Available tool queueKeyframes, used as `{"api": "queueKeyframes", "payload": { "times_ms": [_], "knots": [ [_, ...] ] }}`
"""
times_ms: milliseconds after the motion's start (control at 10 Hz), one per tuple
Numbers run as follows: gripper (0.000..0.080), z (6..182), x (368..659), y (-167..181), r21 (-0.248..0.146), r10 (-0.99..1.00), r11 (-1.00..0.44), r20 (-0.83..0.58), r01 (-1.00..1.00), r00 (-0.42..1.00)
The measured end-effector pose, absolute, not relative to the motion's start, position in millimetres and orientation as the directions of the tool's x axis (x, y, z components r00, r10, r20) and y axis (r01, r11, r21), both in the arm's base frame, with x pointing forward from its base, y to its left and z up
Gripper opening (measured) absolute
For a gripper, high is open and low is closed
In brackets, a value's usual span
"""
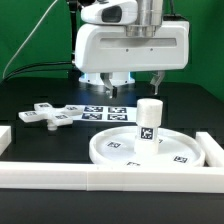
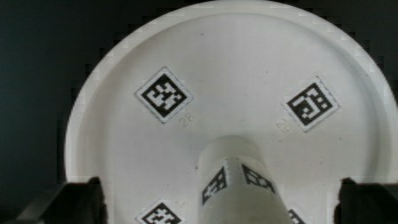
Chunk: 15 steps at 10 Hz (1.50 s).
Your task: Assemble round table
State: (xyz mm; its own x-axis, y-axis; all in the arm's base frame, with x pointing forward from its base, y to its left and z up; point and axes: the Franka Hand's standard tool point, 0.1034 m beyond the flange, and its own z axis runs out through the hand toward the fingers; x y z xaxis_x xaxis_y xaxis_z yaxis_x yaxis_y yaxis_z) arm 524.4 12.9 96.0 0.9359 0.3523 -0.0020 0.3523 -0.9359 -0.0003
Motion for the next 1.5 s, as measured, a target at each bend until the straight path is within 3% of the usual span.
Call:
{"api": "queueKeyframes", "payload": {
  "times_ms": [200,400,600,1000,1300,1500],
  "knots": [
    [0.0649,89.5,514,-2,0.013,0.315,-0.949,0.027,0.315,0.949],
    [0.0649,86.4,487,-43,0.008,0.190,-0.982,0.025,0.190,0.981],
    [0.0649,86.9,480,-76,0.017,0.242,-0.970,0.010,0.242,0.970],
    [0.0649,85.0,480,-75,0.018,0.244,-0.970,0.009,0.244,0.970],
    [0.0649,75.8,456,-123,0.024,0.250,-0.968,-0.014,0.251,0.968],
    [0.0649,75.7,456,-126,0.025,0.271,-0.962,-0.010,0.271,0.963]
  ]
}}
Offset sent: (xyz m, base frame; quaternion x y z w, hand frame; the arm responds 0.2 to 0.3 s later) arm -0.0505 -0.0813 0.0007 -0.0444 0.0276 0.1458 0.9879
